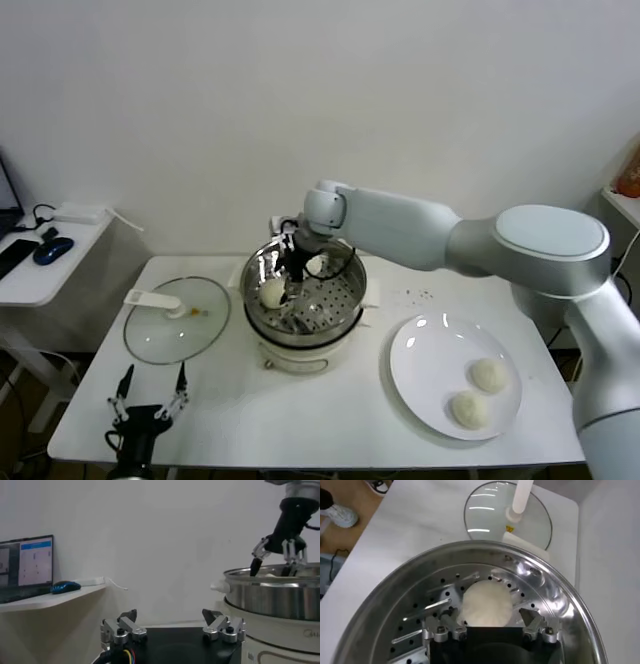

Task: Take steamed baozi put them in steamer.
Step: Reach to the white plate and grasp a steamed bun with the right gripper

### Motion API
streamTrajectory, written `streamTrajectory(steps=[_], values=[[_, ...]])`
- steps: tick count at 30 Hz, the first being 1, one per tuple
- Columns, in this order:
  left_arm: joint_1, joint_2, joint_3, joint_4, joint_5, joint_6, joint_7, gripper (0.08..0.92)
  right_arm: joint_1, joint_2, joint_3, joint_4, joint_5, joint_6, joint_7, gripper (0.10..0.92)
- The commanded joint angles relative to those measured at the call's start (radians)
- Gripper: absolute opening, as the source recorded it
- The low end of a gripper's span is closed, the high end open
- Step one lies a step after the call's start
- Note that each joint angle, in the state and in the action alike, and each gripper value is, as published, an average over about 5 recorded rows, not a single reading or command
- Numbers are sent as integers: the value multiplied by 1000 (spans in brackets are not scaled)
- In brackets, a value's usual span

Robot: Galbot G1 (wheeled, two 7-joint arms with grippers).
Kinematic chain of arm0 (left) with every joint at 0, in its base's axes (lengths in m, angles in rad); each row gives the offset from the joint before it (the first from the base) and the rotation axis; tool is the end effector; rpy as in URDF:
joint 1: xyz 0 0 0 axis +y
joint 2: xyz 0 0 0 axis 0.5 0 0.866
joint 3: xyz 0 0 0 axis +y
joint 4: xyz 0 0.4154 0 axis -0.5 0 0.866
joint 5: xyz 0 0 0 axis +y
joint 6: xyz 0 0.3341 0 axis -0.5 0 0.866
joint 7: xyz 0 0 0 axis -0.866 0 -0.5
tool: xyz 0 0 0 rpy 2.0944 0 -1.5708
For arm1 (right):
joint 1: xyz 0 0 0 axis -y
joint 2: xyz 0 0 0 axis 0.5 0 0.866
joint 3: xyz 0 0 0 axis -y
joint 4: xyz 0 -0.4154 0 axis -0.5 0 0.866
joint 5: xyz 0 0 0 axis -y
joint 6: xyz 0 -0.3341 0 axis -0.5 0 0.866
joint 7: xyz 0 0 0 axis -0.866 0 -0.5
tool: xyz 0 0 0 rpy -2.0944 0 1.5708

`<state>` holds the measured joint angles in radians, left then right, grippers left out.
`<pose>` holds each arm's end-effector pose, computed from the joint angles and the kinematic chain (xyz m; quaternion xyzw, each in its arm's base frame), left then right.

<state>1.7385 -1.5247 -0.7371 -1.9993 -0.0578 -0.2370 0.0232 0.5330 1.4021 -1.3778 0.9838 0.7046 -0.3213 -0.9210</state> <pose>0.0546 0.0771 -0.3999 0.0640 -0.9963 -0.0567 0.0085 0.6369 0.1586 -0.0843 0.6134 -0.5526 0.4879 0.2833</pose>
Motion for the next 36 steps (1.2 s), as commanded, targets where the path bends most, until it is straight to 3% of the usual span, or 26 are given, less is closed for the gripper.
streamTrajectory(steps=[1, 9, 19, 36], values=[[1, 0, 2, -4, -1, 2, 0, 823, 161, -175, -80, 210, 66, 18, -63, 823], [-4, 0, 11, -7, 7, 8, 2, 823, 356, -449, -222, 419, 93, 79, -131, 823], [-2, -4, 18, -12, 17, 11, 3, 823, 353, -717, -317, 576, -100, 125, -173, 823], [20, -1, 6, -21, 7, 1, 3, 823, 82, -877, -247, 604, -345, 112, -160, 823]])
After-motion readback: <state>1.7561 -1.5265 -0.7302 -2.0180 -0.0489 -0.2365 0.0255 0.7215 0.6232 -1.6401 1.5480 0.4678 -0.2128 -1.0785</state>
